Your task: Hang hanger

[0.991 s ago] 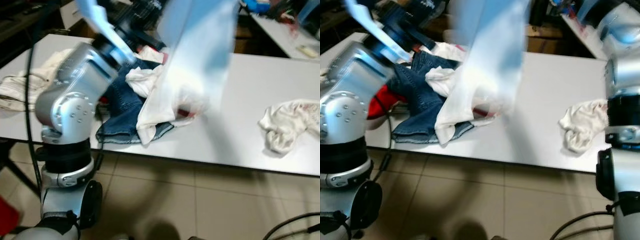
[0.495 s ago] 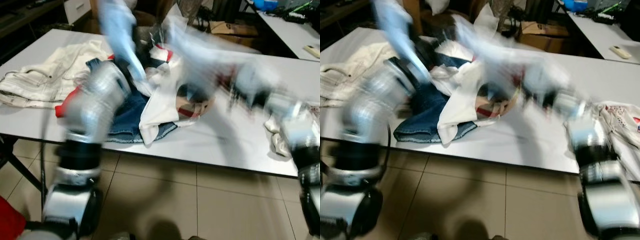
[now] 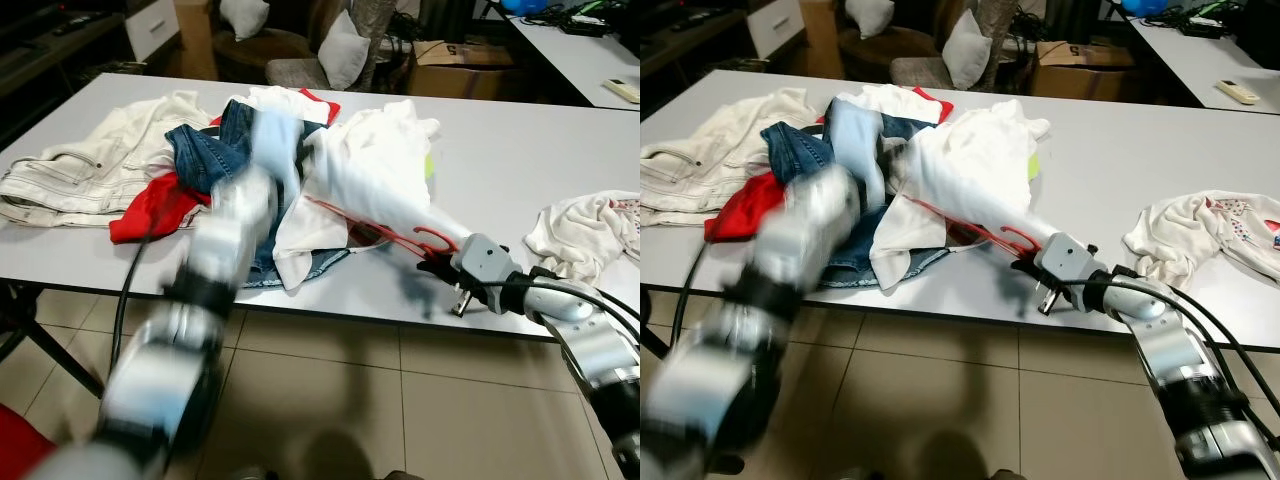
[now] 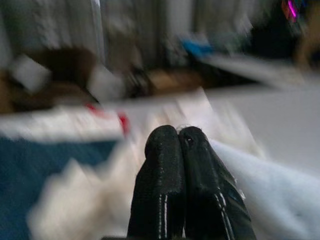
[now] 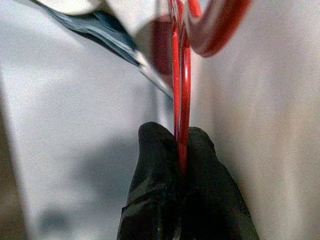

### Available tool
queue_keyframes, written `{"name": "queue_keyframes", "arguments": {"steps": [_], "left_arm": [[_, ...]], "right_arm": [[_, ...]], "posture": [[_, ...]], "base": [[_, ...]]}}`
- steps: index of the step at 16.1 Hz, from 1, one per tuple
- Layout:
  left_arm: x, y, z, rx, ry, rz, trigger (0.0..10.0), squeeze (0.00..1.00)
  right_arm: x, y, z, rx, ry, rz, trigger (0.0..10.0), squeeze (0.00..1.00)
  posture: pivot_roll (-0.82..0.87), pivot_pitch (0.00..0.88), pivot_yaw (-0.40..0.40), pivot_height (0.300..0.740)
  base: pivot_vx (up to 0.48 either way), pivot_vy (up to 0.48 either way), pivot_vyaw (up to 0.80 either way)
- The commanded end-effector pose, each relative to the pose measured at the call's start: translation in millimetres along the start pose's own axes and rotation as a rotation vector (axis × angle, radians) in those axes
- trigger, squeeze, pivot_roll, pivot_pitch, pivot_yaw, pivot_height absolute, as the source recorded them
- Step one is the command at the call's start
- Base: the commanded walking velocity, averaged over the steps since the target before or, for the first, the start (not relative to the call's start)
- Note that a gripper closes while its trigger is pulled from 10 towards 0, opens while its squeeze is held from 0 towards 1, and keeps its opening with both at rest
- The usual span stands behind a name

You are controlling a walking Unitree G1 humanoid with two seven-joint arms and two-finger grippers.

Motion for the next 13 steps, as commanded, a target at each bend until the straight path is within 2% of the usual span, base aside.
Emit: {"name": "queue_keyframes", "arguments": {"steps": [1,2,3,5,6,9,10,11,12,13], "left_arm": [[2,8.3,-0.6,0.046,-0.025,0.03,10.0,0.0],[21,18.6,-7.7,0.117,-0.086,0.043,10.0,0.0],[29,24.6,-10.0,0.159,-0.11,0.03,10.0,0.0],[32,33.6,-11.3,0.219,-0.101,0.036,10.0,0.0],[24,37.8,-10.8,0.244,-0.068,-0.037,10.0,0.0],[-18,54.4,1.9,0.262,0.082,-0.269,10.0,0.0],[-43,69.2,15.5,0.267,0.184,-0.335,10.0,0.0],[-56,77.7,24.1,0.261,0.239,-0.335,10.0,0.0],[-74,90.8,38.9,0.236,0.323,-0.305,10.0,0.59],[-81,101.2,49.9,0.215,0.353,-0.28,10.0,1.0]], "right_arm": [[-1,0.9,3.7,0.016,0.001,-0.019,10.0,0.0],[3,6.2,8.8,0.057,-0.008,-0.019,10.0,0.0],[4,9.3,12.7,0.08,-0.013,-0.024,10.0,0.0],[7,13.4,19.2,0.105,-0.02,-0.025,10.0,0.0],[12,13.9,24.3,0.104,-0.031,-0.034,10.0,0.0],[31,11.5,46.1,0.092,-0.097,-0.08,10.0,0.0],[41,10.5,60.1,0.082,-0.129,-0.1,10.0,0.0],[48,9.5,68.3,0.07,-0.159,-0.124,10.0,0.0],[60,8.7,81.9,0.043,-0.214,-0.17,10.0,0.0],[66,10.2,91.8,0.031,-0.237,-0.22,10.0,0.0]], "posture": [[-0.09,0.0,0.052,0.74],[-0.09,0.0,0.056,0.74],[-0.09,0.0,0.061,0.74],[-0.1,0.0,0.074,0.74],[-0.11,0.0,0.078,0.74],[-0.11,0.0,0.092,0.74],[-0.12,0.0,0.102,0.74],[-0.12,0.0,0.102,0.74],[-0.13,0.0,0.114,0.74],[-0.13,0.0,0.12,0.74]], "base": [[0.0,0.0,0.0],[0.0,0.0,0.0],[0.0,0.0,0.0],[0.0,0.0,0.0],[0.0,0.0,0.0],[0.0,0.0,0.0],[0.0,0.0,0.0],[0.0,0.0,0.0],[0.0,0.0,0.0],[0.0,0.0,0.0]]}}
Point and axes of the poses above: a point about 5 cm out from each wrist's last joint towards the gripper, its own z axis pointing back from the gripper into the wrist, its own x axis along the axis of the wrist's last joint, y = z × x, the point moved 1 cm from there along -z, pointing out of the wrist towards the gripper, and after that the axes turned 12 degrees about z, right-handed, at the moved point
